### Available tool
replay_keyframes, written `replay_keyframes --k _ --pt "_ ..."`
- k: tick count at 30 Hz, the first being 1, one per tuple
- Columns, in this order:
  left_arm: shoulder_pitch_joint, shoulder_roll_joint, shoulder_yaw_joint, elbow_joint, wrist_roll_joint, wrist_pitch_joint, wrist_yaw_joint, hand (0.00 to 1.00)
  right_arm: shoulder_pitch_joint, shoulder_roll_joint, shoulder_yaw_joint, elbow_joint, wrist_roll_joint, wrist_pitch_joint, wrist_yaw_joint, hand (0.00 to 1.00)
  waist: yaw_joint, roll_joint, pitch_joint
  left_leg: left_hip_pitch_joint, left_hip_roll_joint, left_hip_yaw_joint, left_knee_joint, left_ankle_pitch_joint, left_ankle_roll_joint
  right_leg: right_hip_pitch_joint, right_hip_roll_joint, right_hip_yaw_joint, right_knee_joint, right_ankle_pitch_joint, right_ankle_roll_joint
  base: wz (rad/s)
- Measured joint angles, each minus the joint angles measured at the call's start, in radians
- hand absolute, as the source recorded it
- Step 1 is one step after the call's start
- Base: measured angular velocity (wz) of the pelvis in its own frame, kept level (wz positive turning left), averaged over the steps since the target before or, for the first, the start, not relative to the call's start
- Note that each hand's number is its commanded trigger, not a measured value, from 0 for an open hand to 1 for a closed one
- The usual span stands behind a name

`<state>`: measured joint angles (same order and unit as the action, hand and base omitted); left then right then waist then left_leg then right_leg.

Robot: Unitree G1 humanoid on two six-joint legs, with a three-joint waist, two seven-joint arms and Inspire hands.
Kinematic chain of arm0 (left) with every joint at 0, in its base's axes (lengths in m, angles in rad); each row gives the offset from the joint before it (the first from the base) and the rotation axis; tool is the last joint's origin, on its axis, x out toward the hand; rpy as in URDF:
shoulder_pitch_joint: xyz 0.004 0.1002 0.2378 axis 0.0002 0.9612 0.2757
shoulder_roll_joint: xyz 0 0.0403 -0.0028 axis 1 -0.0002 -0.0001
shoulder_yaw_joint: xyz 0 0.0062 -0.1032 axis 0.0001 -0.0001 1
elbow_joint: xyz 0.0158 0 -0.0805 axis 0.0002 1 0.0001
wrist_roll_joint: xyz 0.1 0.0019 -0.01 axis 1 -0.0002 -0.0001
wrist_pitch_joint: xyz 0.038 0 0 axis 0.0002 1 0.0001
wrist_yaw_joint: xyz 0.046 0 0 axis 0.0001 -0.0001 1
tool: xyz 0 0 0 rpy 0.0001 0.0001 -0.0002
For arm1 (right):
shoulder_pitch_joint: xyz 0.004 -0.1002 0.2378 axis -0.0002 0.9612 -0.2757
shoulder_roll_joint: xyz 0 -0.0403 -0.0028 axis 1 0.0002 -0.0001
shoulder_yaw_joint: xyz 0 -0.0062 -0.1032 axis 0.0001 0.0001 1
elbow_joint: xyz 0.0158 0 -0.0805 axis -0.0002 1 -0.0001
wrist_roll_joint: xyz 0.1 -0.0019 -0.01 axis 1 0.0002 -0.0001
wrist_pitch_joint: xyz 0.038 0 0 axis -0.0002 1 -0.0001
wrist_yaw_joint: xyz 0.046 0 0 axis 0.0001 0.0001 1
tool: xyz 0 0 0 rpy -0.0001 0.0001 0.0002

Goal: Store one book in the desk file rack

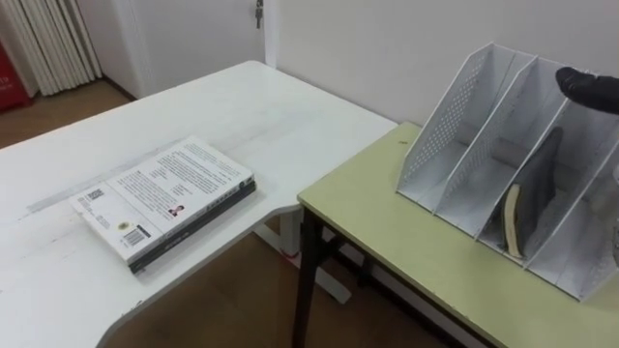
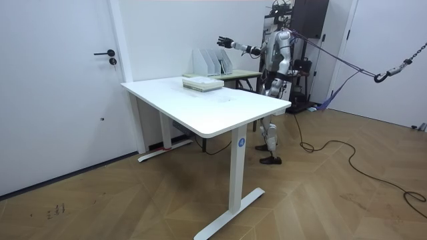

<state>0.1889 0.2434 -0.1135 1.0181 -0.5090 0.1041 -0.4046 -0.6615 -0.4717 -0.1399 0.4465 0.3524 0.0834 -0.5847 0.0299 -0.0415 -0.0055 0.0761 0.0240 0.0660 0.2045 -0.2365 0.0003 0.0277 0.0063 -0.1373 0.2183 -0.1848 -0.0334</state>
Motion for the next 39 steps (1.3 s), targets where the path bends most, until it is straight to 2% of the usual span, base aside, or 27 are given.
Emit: replay_keyframes --k 1,4,5,9,15,18,20,24,27,29,30,32,33,36,38,39 --pt "0.0 0.0 -0.002 0.0 0.0 -0.001 0.0 0.0 0.0 0.0 0.0 -0.054 0.002 0.0 0.0 0.0 0.001 0.004 -0.0027 -0.007 0.0 0.001 0.0 0.0 0.0 -0.009 0.0 0.001 0.003 0.0 0.0 -0.04" --pt "-0.001 0.005 -0.006 0.008 0.0 -0.007 0.001 0.0 0.001 0.0 0.013 -0.17 0.028 -0.012 0.019 0.0 0.004 0.007 -0.003 0.01 0.003 0.013 -0.007 0.001 0.0 -0.004 0.004 0.01 0.008 0.0 0.0 -0.1" --pt "-0.001 0.005 -0.008 0.018 -0.001 -0.021 0.001 0.0 0.001 0.0 0.029 -0.204 0.041 -0.02 0.044 0.0 0.006 0.007 -0.0012 0.02 0.004 0.015 -0.012 0.001 0.0 0.005 0.006 0.014 0.004 0.0 0.0 -0.15" --pt "0.001 0.006 -0.011 0.025 0.0 -0.034 0.004 0.0 0.05 0.0 0.077 -0.341 0.086 -0.029 0.128 0.0 0.004 0.005 0.0025 0.024 0.003 0.014 -0.015 0.001 0.0 0.01 0.005 0.014 0.003 0.0 0.0 -0.01" --pt "0.009 0.001 0.026 0.021 0.041 -0.042 0.012 0.0 0.137 0.0 0.122 -0.518 0.165 -0.028 0.423 0.0 0.007 0.011 0.0078 0.022 0.003 0.025 -0.01 0.001 0.0 0.007 0.003 0.022 0.0 0.002 0.001 -0.03" --pt "0.003 0.007 0.031 0.024 0.048 -0.041 0.031 0.0 0.174 -0.002 0.192 -0.54 0.263 -0.027 0.595 0.0 0.008 0.009 0.0074 0.023 0.005 0.029 -0.009 0.001 0.0 0.01 0.005 0.024 0.0 0.003 0.001 -0.01" --pt "-0.001 0.015 0.034 0.025 0.066 -0.041 0.038 0.0 0.22 -0.003 0.244 -0.54 0.275 -0.009 0.732 0.0 0.023 0.002 0.0066 0.024 0.008 0.03 -0.009 0.001 0.0 0.008 0.009 0.031 0.0 0.005 -0.001 -0.04" --pt "-0.006 0.019 0.035 0.025 0.069 -0.039 0.041 0.0 0.261 -0.004 0.289 -0.54 0.275 0.04 0.911 0.0 0.032 -0.011 0.0087 0.02 0.01 0.031 -0.009 0.001 0.0 0.006 0.01 0.027 -0.001 0.006 -0.002 0.02" --pt "-0.01 0.023 0.041 0.036 0.067 -0.036 0.039 0.0 0.261 -0.011 0.319 -0.544 0.275 0.055 1.033 0.0 0.038 -0.024 0.0032 0.02 0.011 0.032 -0.01 0.001 0.0 0.008 0.01 0.024 -0.002 0.006 -0.002 0.03" --pt "-0.022 0.026 0.044 0.059 0.068 -0.024 0.039 0.0 0.264 -0.031 0.342 -0.558 0.264 0.064 1.128 0.0 0.053 -0.034 -0.0015 0.024 0.017 0.035 -0.011 0.001 0.0 0.012 0.011 0.025 -0.002 0.006 -0.002 -0.02" --pt "-0.031 0.028 0.044 0.064 0.068 -0.02 0.039 0.0 0.268 -0.036 0.348 -0.563 0.26 0.064 1.15 0.0 0.054 -0.035 -0.0014 0.025 0.017 0.035 -0.011 0.001 0.0 0.014 0.011 0.024 -0.003 0.006 -0.003 0.0" --pt "-0.041 0.037 0.042 0.077 0.066 -0.014 0.039 0.0 0.296 -0.047 0.377 -0.572 0.225 0.071 1.232 0.0 0.063 -0.043 0.0065 0.043 0.017 0.033 -0.015 0.001 -0.001 0.042 0.012 0.021 -0.017 0.01 -0.004 0.05" --pt "-0.042 0.039 0.042 0.08 0.067 -0.012 0.039 0.0 0.306 -0.047 0.385 -0.573 0.21 0.072 1.249 0.0 0.062 -0.046 0.0058 0.046 0.017 0.031 -0.015 0.001 -0.001 0.046 0.012 0.02 -0.017 0.01 -0.004 0.07" --pt "-0.062 0.046 0.04 0.087 0.071 0.003 0.039 0.0 0.364 -0.047 0.403 -0.565 0.098 0.08 1.34 0.0 0.065 -0.056 0.01 0.037 0.016 0.016 -0.013 0.0 -0.002 0.043 0.013 0.019 -0.016 0.013 -0.002 0.08" --pt "-0.075 0.049 0.036 0.095 0.084 0.011 0.04 0.0 0.457 -0.052 0.418 -0.537 -0.028 0.094 1.39 0.0 0.089 -0.056 0.0102 0.031 0.015 0.012 -0.016 0.0 -0.001 0.04 0.011 0.011 -0.015 0.016 -0.001 0.04" --pt "-0.075 0.05 0.035 0.096 0.085 0.011 0.04 0.0 0.476 -0.053 0.426 -0.529 -0.065 0.101 1.403 0.0 0.089 -0.055 0.0103 0.029 0.014 0.013 -0.015 0.0 -0.001 0.039 0.01 0.008 -0.015 0.016 -0.001 0.06"
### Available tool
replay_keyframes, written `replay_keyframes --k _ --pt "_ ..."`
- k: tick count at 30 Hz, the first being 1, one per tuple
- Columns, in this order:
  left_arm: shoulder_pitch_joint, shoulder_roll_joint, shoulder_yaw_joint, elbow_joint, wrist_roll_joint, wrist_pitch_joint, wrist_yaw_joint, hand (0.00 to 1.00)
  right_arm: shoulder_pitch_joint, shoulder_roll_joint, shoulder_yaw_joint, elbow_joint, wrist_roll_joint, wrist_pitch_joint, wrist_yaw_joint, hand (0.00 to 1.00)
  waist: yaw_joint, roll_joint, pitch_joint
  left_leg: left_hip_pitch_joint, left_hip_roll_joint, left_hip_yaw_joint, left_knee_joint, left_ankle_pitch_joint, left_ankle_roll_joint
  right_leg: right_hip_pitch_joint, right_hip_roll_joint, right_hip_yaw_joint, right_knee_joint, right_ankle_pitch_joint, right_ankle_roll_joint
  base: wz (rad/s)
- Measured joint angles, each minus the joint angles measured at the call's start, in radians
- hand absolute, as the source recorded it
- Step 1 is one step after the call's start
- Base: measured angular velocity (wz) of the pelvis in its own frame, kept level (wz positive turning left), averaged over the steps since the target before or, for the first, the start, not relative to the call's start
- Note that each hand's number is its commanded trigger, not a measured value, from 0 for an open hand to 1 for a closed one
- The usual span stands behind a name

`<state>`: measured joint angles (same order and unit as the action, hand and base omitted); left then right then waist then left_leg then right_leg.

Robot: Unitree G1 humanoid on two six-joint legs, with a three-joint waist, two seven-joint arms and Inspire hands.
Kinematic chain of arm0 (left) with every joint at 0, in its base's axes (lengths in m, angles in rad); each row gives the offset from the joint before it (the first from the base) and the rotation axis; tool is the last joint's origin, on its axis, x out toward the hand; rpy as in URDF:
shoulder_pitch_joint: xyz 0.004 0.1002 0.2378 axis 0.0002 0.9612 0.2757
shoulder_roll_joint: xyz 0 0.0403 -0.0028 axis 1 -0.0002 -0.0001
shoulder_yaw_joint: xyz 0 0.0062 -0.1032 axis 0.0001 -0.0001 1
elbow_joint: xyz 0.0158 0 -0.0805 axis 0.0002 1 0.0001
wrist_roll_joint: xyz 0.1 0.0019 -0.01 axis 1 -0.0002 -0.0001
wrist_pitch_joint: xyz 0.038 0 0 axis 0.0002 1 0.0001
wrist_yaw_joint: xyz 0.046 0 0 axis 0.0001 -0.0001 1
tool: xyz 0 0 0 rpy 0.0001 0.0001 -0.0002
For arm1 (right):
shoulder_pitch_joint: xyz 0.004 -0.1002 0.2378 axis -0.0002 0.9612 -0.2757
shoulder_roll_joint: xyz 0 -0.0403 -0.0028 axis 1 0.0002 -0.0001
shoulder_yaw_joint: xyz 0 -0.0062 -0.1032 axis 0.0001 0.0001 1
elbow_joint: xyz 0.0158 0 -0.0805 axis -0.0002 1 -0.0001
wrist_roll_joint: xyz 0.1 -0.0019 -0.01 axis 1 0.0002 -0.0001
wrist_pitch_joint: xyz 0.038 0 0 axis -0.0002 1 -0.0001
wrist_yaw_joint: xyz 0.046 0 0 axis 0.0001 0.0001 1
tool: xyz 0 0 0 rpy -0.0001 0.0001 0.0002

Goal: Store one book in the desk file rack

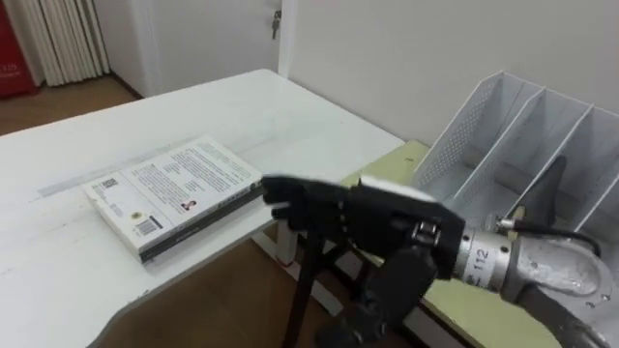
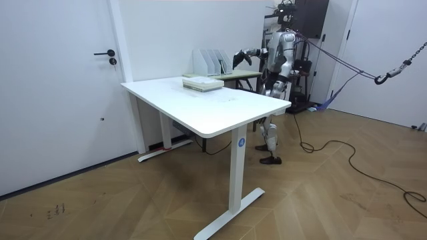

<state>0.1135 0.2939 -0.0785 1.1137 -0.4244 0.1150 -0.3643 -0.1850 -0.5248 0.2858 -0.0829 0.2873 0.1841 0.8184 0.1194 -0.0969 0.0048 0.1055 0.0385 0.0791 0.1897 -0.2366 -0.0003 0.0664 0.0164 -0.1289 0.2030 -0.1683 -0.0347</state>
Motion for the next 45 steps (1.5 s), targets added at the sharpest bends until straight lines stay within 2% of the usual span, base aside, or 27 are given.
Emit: replay_keyframes --k 1,3,10,13,16,17,18,20,23,24,26,28,32,36,38,45 --pt "-0.001 0.0 0.0 0.004 0.0 0.0 0.002 0.0 0.035 0.0 0.013 0.006 -0.076 0.018 0.027 0.0 0.002 0.004 0.0026 -0.002 -0.001 -0.001 0.002 0.0 0.0 -0.001 -0.001 -0.005 0.0 0.001 0.0 0.05" --pt "-0.005 0.0 -0.004 0.006 -0.009 0.0 0.009 0.0 0.072 0.001 0.025 0.036 -0.146 0.023 0.059 0.0 0.006 0.01 0.006 -0.007 -0.002 0.001 0.006 0.0 0.0 -0.004 -0.002 -0.01 0.0 0.001 -0.001 0.0" --pt "-0.006 0.002 -0.004 0.01 -0.017 -0.002 0.013 0.0 0.165 0.013 0.036 0.237 -0.457 0.025 0.092 0.0 -0.001 0.013 0.0049 -0.023 0.001 0.0 0.013 0.002 -0.003 -0.015 0.0 -0.013 -0.007 0.003 -0.005 0.01" --pt "-0.006 -0.005 -0.005 0.01 -0.023 -0.006 0.036 0.0 0.212 0.053 0.012 0.38 -0.567 0.024 0.069 0.0 -0.001 0.016 0.0023 -0.022 -0.001 0.0 0.013 0.002 -0.003 -0.015 -0.007 -0.014 -0.013 0.003 -0.004 0.01" --pt "0.003 -0.023 -0.009 0.012 -0.037 -0.01 0.071 0.0 0.262 0.084 -0.006 0.529 -0.648 0.02 -0.005 0.0 -0.001 0.034 -0.0079 -0.016 -0.004 0.0 0.008 0.002 -0.002 -0.012 -0.009 -0.013 -0.013 0.004 -0.003 -0.01" --pt "0.004 -0.031 -0.009 0.011 -0.029 -0.01 0.085 0.0 0.267 0.111 -0.031 0.617 -0.682 0.018 -0.044 0.0 -0.003 0.043 -0.0062 -0.008 -0.005 0.001 0.005 0.002 -0.002 -0.006 -0.01 -0.011 -0.014 0.003 -0.002 -0.06" --pt "0.006 -0.036 -0.007 0.01 -0.025 -0.014 0.092 0.0 0.267 0.126 -0.072 0.647 -0.686 0.018 -0.059 0.0 -0.002 0.047 -0.0059 -0.008 -0.005 0.001 0.005 0.002 -0.002 -0.005 -0.01 -0.011 -0.015 0.003 -0.002 0.0" --pt "0.013 -0.041 -0.002 0.01 -0.018 -0.017 0.103 0.0 0.269 0.158 -0.133 0.759 -0.69 -0.009 -0.163 0.0 -0.01 0.055 -0.0087 -0.001 -0.005 0.001 0.005 0.002 -0.002 0.005 -0.009 -0.014 -0.018 0.003 -0.001 0.05" --pt "0.026 -0.053 -0.001 0.007 -0.018 -0.033 0.117 0.0 0.288 0.202 -0.154 0.909 -0.688 -0.028 -0.266 0.0 -0.006 0.064 -0.01 0.008 -0.006 0.002 -0.003 0.001 -0.002 0.008 -0.007 -0.012 -0.021 0.0 0.0 0.0" --pt "0.033 -0.054 -0.001 0.005 -0.019 -0.035 0.117 0.0 0.289 0.206 -0.157 0.926 -0.684 -0.031 -0.281 0.0 -0.007 0.066 -0.0099 0.006 -0.006 0.002 -0.002 0.001 -0.002 0.007 -0.006 -0.012 -0.021 0.0 0.0 0.0" --pt "0.036 -0.063 0.021 0.008 -0.016 -0.035 0.119 0.0 0.292 0.226 -0.177 1.02 -0.682 -0.056 -0.359 0.0 -0.022 0.075 -0.0088 0.004 -0.008 0.0 0.0 0.001 -0.001 0.016 -0.006 -0.017 -0.024 0.0 0.002 0.09" --pt "0.042 -0.072 0.034 0.016 -0.017 -0.037 0.123 0.0 0.295 0.246 -0.193 1.105 -0.688 -0.063 -0.412 0.0 -0.034 0.079 -0.0086 0.012 -0.01 0.0 0.0 0.002 0.0 0.023 -0.009 -0.025 -0.032 0.0 0.004 0.14" --pt "0.055 -0.091 0.049 0.027 0.005 -0.038 0.136 0.0 0.311 0.271 -0.21 1.261 -0.713 -0.058 -0.514 0.0 -0.059 0.099 -0.0046 0.016 -0.016 0.0 -0.006 0.004 0.002 0.03 -0.014 -0.021 -0.031 -0.009 0.013 0.09" --pt "0.077 -0.096 0.079 0.025 0.005 -0.037 0.148 0.0 0.33 0.311 -0.247 1.329 -0.719 -0.048 -0.573 0.0 -0.087 0.1 -0.005 0.028 -0.017 0.0 -0.016 0.004 0.002 0.033 -0.014 -0.015 -0.029 -0.017 0.013 0.0" --pt "0.082 -0.105 0.11 0.026 0.02 -0.034 0.161 0.0 0.34 0.333 -0.256 1.364 -0.675 -0.03 -0.601 0.0 -0.092 0.097 -0.004 0.038 -0.017 0.001 -0.023 0.004 0.002 0.036 -0.014 -0.011 -0.03 -0.023 0.013 -0.04" --pt "0.086 -0.115 0.117 0.026 0.026 -0.034 0.197 0.0 0.349 0.37 -0.304 1.421 -0.526 -0.008 -0.673 0.0 -0.114 0.095 -0.0023 0.063 -0.021 0.002 -0.027 0.003 0.002 0.058 -0.017 -0.004 -0.033 -0.031 0.016 -0.01"
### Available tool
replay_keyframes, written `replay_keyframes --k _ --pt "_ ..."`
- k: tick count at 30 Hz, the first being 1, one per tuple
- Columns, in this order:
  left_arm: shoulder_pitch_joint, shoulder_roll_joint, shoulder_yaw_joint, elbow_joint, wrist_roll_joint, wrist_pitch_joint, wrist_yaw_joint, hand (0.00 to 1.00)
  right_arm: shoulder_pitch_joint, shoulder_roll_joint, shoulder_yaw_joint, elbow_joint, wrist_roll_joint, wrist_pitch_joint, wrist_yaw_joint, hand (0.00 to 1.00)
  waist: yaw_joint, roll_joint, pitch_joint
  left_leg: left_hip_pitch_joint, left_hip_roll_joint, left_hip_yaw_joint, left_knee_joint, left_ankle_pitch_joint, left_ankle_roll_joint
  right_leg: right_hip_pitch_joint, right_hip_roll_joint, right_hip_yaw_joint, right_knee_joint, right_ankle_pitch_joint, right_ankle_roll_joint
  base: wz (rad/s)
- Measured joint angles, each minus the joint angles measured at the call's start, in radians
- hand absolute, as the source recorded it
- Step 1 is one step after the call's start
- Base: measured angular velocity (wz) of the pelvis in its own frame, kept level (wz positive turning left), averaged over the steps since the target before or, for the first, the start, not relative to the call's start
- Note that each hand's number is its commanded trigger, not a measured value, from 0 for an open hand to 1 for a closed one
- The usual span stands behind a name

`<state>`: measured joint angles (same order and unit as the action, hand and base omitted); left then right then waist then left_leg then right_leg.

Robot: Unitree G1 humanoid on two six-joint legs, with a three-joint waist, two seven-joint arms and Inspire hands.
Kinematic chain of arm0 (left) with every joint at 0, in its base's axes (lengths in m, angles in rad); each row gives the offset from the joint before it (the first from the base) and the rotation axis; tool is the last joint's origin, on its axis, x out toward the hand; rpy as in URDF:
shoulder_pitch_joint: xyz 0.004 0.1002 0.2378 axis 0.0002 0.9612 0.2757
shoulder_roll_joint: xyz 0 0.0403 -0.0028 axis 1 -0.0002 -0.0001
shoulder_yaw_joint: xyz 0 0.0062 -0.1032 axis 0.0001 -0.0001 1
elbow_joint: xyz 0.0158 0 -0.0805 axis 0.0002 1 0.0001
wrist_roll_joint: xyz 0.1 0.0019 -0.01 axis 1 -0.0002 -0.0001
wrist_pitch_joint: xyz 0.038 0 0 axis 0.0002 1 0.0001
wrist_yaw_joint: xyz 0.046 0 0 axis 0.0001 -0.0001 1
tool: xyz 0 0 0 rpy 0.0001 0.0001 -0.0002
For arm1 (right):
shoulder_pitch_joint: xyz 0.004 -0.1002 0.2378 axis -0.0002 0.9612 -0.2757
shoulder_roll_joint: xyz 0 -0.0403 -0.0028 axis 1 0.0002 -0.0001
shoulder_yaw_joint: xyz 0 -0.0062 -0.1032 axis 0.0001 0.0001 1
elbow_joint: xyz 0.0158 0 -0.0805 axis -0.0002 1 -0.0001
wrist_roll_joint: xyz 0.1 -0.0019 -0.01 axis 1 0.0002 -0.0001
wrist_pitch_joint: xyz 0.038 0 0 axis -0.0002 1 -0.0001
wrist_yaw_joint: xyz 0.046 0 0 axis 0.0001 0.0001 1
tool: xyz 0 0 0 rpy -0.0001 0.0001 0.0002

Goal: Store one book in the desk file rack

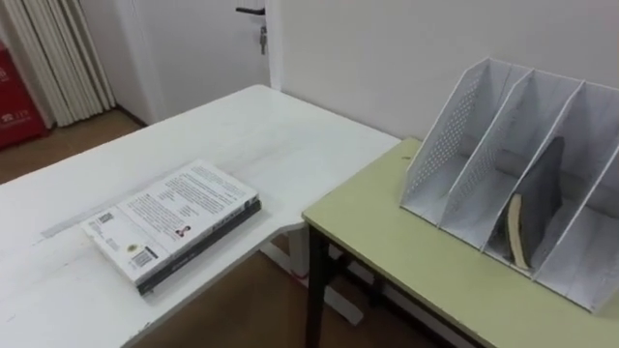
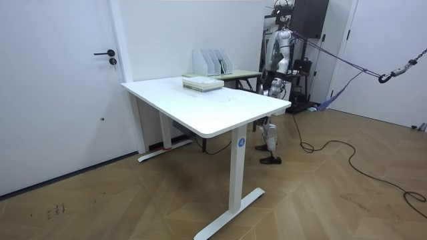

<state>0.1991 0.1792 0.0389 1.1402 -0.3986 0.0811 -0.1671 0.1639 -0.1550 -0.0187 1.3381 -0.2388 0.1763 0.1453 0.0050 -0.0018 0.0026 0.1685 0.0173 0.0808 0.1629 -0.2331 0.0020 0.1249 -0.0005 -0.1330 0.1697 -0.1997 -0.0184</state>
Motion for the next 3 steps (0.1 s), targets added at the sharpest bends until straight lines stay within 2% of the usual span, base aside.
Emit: replay_keyframes --k 3 --pt "-0.006 -0.005 0.006 0.0 0.001 0.0 0.002 0.0 0.004 0.002 -0.006 0.003 0.039 0.0 -0.016 0.0 -0.004 0.0 -0.0002 0.001 0.0 0.001 0.0 0.0 0.0 0.0 0.0 0.001 0.002 0.0 0.0 0.0"
